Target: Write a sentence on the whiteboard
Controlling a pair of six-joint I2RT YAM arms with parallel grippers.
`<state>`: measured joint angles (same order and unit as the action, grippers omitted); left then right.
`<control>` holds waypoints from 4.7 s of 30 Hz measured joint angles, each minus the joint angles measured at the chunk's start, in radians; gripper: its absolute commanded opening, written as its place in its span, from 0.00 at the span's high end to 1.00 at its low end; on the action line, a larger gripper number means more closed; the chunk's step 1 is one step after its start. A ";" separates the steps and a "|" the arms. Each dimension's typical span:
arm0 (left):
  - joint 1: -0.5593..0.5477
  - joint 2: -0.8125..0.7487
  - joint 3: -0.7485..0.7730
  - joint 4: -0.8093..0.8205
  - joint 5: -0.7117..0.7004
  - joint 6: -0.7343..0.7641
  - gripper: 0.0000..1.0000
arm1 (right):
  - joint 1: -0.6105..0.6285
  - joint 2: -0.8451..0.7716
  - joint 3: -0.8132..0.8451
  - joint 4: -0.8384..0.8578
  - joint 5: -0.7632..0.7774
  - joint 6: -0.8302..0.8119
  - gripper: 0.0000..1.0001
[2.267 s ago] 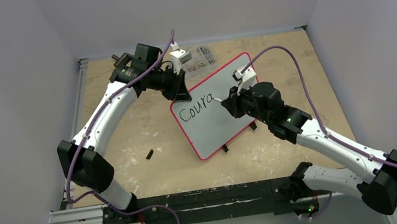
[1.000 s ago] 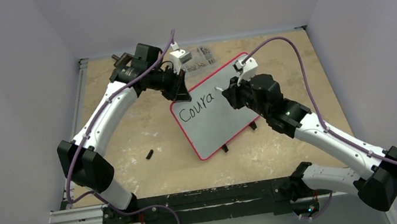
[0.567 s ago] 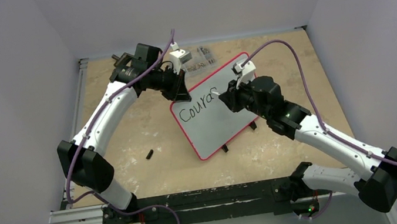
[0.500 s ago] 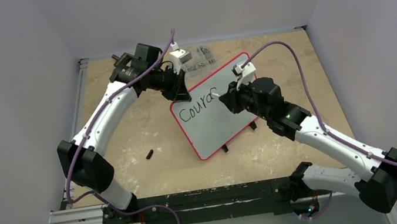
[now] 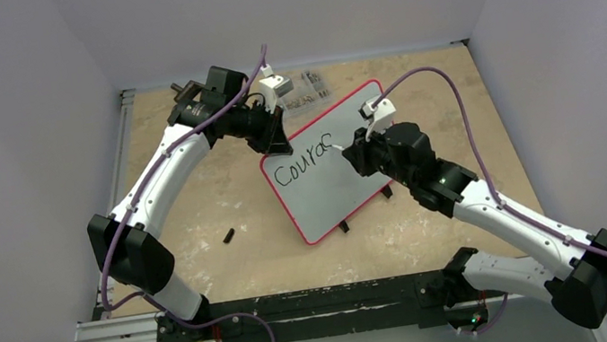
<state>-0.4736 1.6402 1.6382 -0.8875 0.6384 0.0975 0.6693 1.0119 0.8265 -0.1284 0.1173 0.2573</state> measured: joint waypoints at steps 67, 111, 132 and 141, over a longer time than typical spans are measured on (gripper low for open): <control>-0.007 0.000 0.005 0.000 0.001 -0.005 1.00 | -0.002 -0.081 0.044 -0.092 0.003 0.007 1.00; -0.008 0.000 0.007 -0.004 -0.001 -0.008 1.00 | -0.082 0.029 0.093 -0.066 0.098 -0.043 1.00; -0.008 0.001 0.007 -0.005 -0.011 -0.009 1.00 | -0.091 0.037 0.093 -0.033 -0.015 -0.044 1.00; -0.008 0.001 0.007 -0.006 -0.011 -0.009 1.00 | -0.092 0.037 0.091 -0.027 -0.037 -0.036 1.00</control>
<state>-0.4812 1.6409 1.6455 -0.8932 0.6273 0.0887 0.5774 1.0489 0.9176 -0.1551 0.0803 0.2211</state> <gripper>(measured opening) 0.058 0.087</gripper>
